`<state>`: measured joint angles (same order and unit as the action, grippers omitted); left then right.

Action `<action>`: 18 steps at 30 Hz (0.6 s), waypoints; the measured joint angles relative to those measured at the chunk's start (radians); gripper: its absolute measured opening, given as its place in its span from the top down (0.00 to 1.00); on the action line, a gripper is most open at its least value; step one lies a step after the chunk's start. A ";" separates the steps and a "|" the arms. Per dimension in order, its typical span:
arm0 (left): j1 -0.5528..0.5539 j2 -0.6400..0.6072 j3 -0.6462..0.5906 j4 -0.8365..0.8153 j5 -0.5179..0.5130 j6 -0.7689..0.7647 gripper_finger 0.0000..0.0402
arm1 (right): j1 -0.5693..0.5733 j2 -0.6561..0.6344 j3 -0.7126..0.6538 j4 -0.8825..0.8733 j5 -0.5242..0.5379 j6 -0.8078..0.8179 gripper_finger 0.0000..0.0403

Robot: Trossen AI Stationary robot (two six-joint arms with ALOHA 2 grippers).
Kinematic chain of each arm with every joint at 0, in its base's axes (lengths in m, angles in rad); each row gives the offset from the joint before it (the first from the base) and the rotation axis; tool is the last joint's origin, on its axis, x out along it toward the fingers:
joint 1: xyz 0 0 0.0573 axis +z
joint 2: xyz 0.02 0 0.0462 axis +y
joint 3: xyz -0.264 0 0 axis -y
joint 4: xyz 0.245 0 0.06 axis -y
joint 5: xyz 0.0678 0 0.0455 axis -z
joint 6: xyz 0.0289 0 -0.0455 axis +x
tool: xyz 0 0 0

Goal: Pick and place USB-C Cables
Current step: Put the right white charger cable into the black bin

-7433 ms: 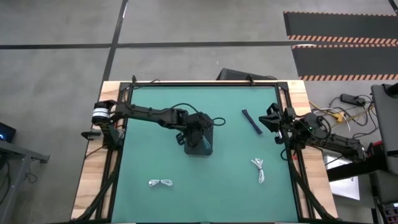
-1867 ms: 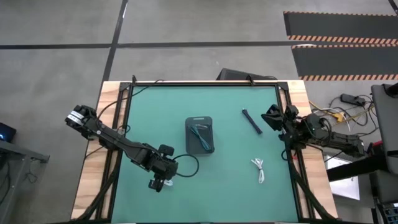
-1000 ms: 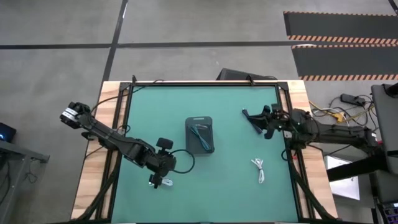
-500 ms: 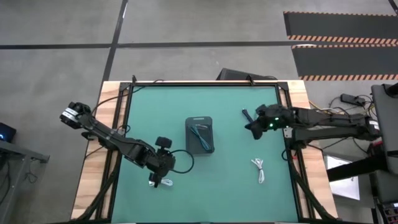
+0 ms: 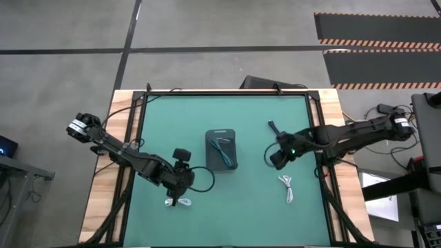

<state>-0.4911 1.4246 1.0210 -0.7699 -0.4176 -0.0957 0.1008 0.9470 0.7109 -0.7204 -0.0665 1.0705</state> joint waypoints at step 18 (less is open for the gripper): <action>0.000 0.000 0.000 -0.001 -0.121 0.008 0.75 | 0.260 0.277 0.142 -0.147 -0.126 0.299 0.93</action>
<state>-0.4911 1.4242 1.0210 -0.7708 -0.5383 -0.0875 0.3607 1.2242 0.8530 -0.8674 -0.1925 1.3693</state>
